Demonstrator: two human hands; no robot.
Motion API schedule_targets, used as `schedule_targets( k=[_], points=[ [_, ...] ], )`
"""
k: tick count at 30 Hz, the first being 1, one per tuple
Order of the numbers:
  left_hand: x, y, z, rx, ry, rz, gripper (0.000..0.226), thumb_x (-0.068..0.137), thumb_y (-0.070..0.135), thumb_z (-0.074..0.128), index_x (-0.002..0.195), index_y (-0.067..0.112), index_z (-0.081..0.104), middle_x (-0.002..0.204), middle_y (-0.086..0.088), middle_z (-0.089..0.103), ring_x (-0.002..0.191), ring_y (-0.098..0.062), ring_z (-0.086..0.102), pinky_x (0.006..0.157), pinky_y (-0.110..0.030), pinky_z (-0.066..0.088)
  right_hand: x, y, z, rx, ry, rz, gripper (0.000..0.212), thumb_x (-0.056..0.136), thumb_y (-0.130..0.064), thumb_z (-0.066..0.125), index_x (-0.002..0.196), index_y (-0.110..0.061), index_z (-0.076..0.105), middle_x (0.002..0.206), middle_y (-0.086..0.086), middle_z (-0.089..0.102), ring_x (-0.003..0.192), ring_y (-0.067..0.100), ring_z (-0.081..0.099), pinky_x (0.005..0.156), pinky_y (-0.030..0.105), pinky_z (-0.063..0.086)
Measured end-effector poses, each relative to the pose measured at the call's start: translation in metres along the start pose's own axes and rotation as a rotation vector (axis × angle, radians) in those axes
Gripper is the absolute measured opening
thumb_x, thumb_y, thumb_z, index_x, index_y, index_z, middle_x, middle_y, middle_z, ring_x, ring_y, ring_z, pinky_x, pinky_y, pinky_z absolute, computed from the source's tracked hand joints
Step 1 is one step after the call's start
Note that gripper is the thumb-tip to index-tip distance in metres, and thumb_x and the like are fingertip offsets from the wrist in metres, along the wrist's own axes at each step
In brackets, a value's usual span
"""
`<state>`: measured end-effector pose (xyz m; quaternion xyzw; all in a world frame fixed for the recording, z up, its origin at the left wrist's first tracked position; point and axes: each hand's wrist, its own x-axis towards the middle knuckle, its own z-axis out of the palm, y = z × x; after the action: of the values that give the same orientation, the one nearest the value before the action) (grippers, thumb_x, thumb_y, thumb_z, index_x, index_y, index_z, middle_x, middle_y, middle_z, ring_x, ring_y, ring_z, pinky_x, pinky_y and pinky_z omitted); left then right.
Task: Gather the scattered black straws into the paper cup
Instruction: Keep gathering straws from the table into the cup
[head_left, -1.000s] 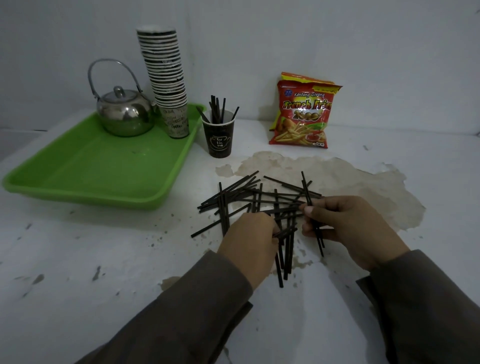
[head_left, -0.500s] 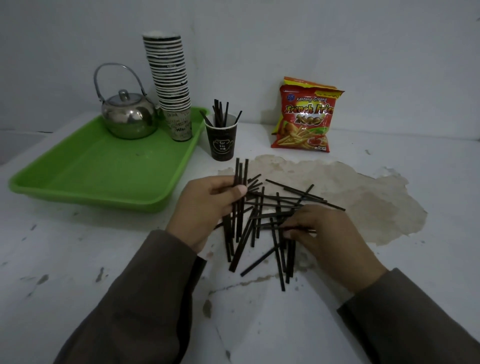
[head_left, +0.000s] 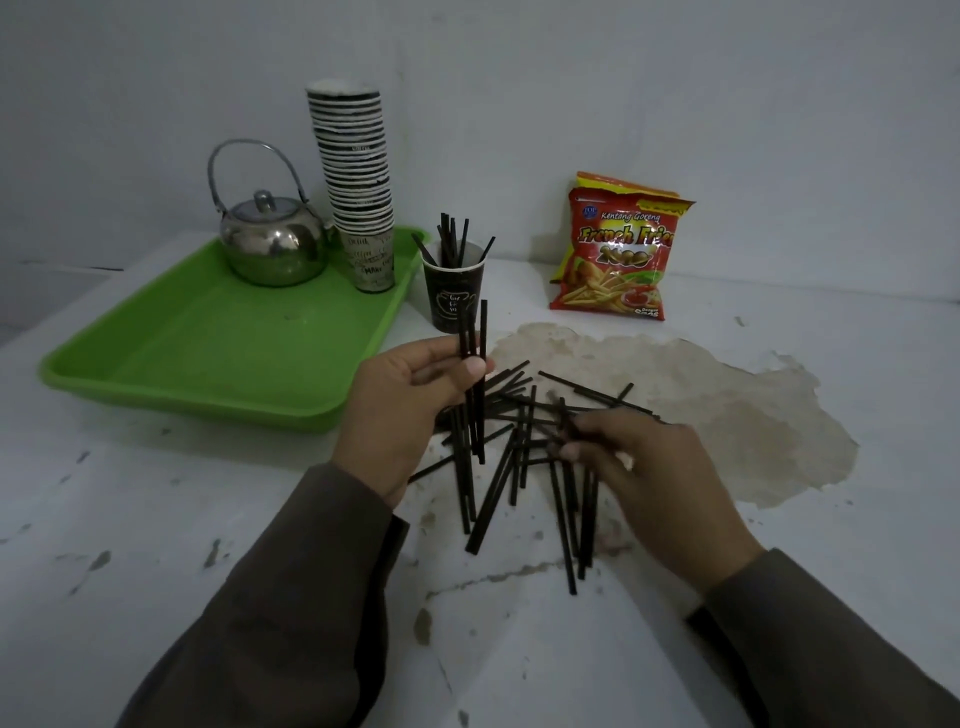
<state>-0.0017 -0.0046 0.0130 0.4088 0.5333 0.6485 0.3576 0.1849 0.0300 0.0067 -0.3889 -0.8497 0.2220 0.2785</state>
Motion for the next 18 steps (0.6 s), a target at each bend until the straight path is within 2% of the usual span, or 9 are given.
schedule_targets(
  k=[1,3,6,8,10,12,15,17,18],
  points=[
    [0.001,0.000,0.000,0.001,0.014,0.012,0.019,0.079,0.005,0.064,0.089,0.022,0.067,0.069,0.014,0.074,0.077,-0.001,0.069,0.068,-0.012,0.054,0.004,-0.002,-0.005,0.151,0.046,0.077,0.012,0.085,-0.017,0.059,0.085,-0.029,0.063,0.084,-0.015,0.066,0.075,0.001,0.061,0.068,0.005,0.044],
    [0.005,0.002,-0.001,0.004,0.048,0.036,0.019,0.077,0.004,0.066,0.088,0.020,0.067,0.068,0.012,0.074,0.076,-0.004,0.070,0.067,-0.014,0.055,0.017,-0.006,-0.011,0.472,0.080,0.200,0.011,0.086,-0.014,0.057,0.082,-0.024,0.061,0.079,-0.006,0.074,0.076,0.007,0.068,0.068,0.013,0.052],
    [0.018,0.008,-0.002,0.024,0.103,0.093,0.022,0.076,0.001,0.067,0.092,0.015,0.067,0.075,0.003,0.074,0.073,-0.007,0.069,0.063,-0.015,0.056,0.044,-0.009,-0.014,0.764,-0.023,0.332,0.008,0.088,-0.009,0.055,0.089,-0.011,0.063,0.081,0.003,0.075,0.076,0.015,0.071,0.062,0.019,0.055],
    [0.034,0.015,-0.005,0.050,0.133,0.132,0.028,0.075,0.000,0.068,0.101,0.010,0.063,0.081,-0.010,0.071,0.071,-0.009,0.068,0.061,-0.015,0.054,0.068,-0.013,-0.013,0.783,-0.076,0.359,0.008,0.088,-0.006,0.055,0.089,-0.007,0.063,0.080,0.007,0.075,0.074,0.018,0.069,0.061,0.019,0.056],
    [0.054,0.028,-0.007,0.088,0.164,0.187,0.036,0.075,0.001,0.069,0.109,0.008,0.059,0.081,-0.014,0.070,0.072,-0.013,0.068,0.062,-0.017,0.055,0.099,-0.016,-0.011,0.791,-0.053,0.351,0.005,0.087,-0.002,0.056,0.086,-0.003,0.061,0.077,0.011,0.069,0.069,0.021,0.064,0.059,0.021,0.055],
    [0.076,0.045,-0.009,0.145,0.197,0.286,0.036,0.075,0.003,0.070,0.107,0.017,0.058,0.074,-0.006,0.070,0.071,-0.012,0.067,0.065,-0.019,0.055,0.133,-0.023,-0.014,0.775,0.023,0.308,0.004,0.086,0.000,0.057,0.084,-0.002,0.061,0.076,0.011,0.063,0.068,0.021,0.060,0.054,0.020,0.055],
    [0.105,0.072,-0.011,0.274,0.270,0.457,0.039,0.076,0.008,0.071,0.098,0.035,0.054,0.066,0.011,0.065,0.063,0.006,0.062,0.063,-0.008,0.048,0.179,-0.039,-0.022,0.683,0.196,0.178,0.006,0.085,-0.004,0.061,0.091,-0.002,0.062,0.078,0.008,0.064,0.071,0.018,0.062,0.054,0.014,0.051],
    [0.122,0.083,-0.012,0.341,0.321,0.518,0.037,0.075,0.013,0.072,0.098,0.037,0.055,0.069,0.016,0.065,0.067,0.007,0.062,0.065,-0.005,0.045,0.205,-0.046,-0.020,0.587,0.309,0.125,0.011,0.082,-0.011,0.065,0.093,-0.008,0.065,0.082,0.005,0.067,0.075,0.015,0.063,0.062,0.015,0.049],
    [0.130,0.086,-0.013,0.356,0.337,0.533,0.035,0.076,0.014,0.072,0.100,0.034,0.056,0.071,0.017,0.065,0.068,0.007,0.062,0.066,-0.004,0.044,0.215,-0.047,-0.016,0.555,0.347,0.117,0.010,0.081,-0.016,0.068,0.090,-0.013,0.067,0.084,0.003,0.069,0.079,0.015,0.063,0.069,0.021,0.050]
  ],
)
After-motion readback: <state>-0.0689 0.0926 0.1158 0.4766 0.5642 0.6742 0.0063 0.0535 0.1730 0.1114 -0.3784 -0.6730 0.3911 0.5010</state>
